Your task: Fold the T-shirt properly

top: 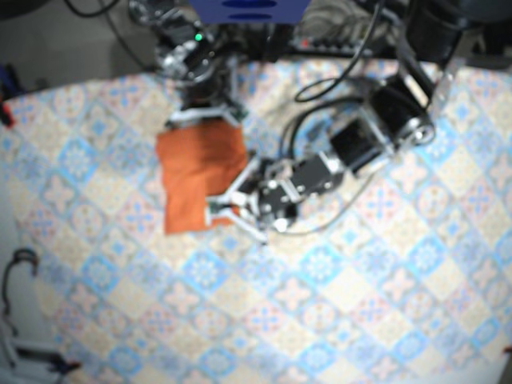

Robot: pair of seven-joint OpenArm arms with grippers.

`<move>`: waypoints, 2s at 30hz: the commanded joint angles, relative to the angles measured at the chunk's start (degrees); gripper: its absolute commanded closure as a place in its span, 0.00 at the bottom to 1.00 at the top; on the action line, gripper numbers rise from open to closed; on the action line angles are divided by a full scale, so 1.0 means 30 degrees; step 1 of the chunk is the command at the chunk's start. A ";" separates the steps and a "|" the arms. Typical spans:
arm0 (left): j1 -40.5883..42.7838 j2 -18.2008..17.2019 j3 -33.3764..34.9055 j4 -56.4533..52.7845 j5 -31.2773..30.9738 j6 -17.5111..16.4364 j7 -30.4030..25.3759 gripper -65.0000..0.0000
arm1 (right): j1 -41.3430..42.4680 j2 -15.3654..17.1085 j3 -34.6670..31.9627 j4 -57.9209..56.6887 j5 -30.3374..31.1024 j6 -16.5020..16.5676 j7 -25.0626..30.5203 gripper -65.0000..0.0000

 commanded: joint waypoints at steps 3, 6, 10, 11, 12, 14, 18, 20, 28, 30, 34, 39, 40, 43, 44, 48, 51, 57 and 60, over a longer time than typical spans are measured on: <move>-0.0617 0.0383 -0.0145 0.0219 0.0006 0.0089 -0.0144 1.00 | 0.0014 -0.0049 -0.0027 0.0383 -0.0058 -0.0118 0.0311 0.97; -0.0617 0.0471 -0.0145 0.0189 0.0006 0.0089 -0.0144 1.00 | 0.0014 -0.0049 -0.0027 0.0383 -0.0058 -0.0118 0.0311 0.97; -0.0500 0.0412 -0.0145 0.0336 -0.0023 0.0089 -0.0027 1.00 | 0.0014 -0.0049 -0.0027 0.0354 -0.0058 -0.0118 0.0311 0.97; -0.0441 0.0324 -0.0145 0.0600 -0.0053 0.0089 0.0003 1.00 | 0.0014 -0.0049 0.0061 0.0383 -0.0058 -0.0148 0.0311 0.97; -0.0412 -0.0115 -0.0145 0.1127 -0.0111 0.0089 0.0032 1.00 | -0.0016 -0.0020 0.0120 0.0413 -0.0058 -0.0148 0.0311 0.97; -0.0207 -0.1610 -0.0174 0.2827 -0.0228 0.0089 0.0765 1.00 | -0.0016 0.0009 0.0120 0.0618 -0.0088 -0.0177 0.0311 0.97; 0.0995 -0.3544 -0.2021 0.6724 -0.0053 0.0059 0.2171 1.00 | -0.0660 0.0068 0.0354 0.0911 -0.0439 -0.0177 0.0311 0.97; 0.1464 -0.4071 -0.2841 0.7955 -0.0023 0.0001 0.2611 1.00 | -0.0660 -0.0020 0.0354 0.0911 -0.1143 -0.0177 0.0311 0.97; 0.4306 -0.7617 -0.5420 1.2145 -0.0140 0.0001 0.3050 1.00 | -0.1452 -0.0723 0.0354 0.1204 -0.5011 -0.0177 0.0311 0.97; 0.5625 -0.8701 -0.6211 1.3376 -0.0082 0.0001 0.3050 1.00 | -0.2008 -0.0870 0.0471 0.1292 -0.6271 -0.0177 0.0311 0.97; 0.8116 -1.0665 -0.7823 1.5164 -0.0111 0.0001 0.2992 0.97 | -0.3268 -0.1456 0.1936 0.1292 -0.8058 -0.0177 0.0399 0.97; 1.1515 -1.2423 -1.0343 1.6658 -0.0170 0.0001 0.2640 0.83 | -0.5085 -0.2013 0.6303 0.1409 -0.8498 -0.0206 0.2714 0.96; 1.2306 -1.2687 -1.0900 1.6658 -0.0170 0.0001 0.2054 0.81 | -0.5232 -0.2218 0.7563 0.1350 -0.8410 -0.0206 0.3212 0.94; 1.4328 -1.3126 -1.2365 1.6658 -0.0082 0.0001 0.0970 0.79 | -0.5466 -0.2423 1.0991 0.1350 -0.6945 -0.0206 0.4267 0.89; 1.4973 -1.3156 -1.2892 1.6658 -0.0053 0.0001 0.0706 0.79 | -0.5466 -0.2394 1.2310 0.1350 -0.6212 -0.0177 0.4618 0.87; 1.6848 -1.3185 -1.4416 1.6629 -0.0023 0.0001 0.0208 0.79 | -0.5466 -0.2335 1.7174 0.1262 -0.3165 -0.0089 0.5820 0.79; 1.8050 -1.3214 -1.5383 1.6512 -0.0023 0.0001 -0.0144 0.79 | -0.5877 -0.2306 2.0105 0.1233 -0.1260 -0.0060 0.6347 0.70; 1.9339 -1.3214 -1.5735 1.5896 -0.0023 0.0059 -0.0144 0.79 | -0.7283 -0.1397 2.2654 -0.0496 0.1495 -0.0060 0.6435 0.54; 1.9954 -1.3097 -1.6145 1.4343 -0.0053 0.0059 -0.0642 0.79 | -0.7605 -0.1221 2.3914 -0.3456 0.3018 -0.0060 0.6494 0.53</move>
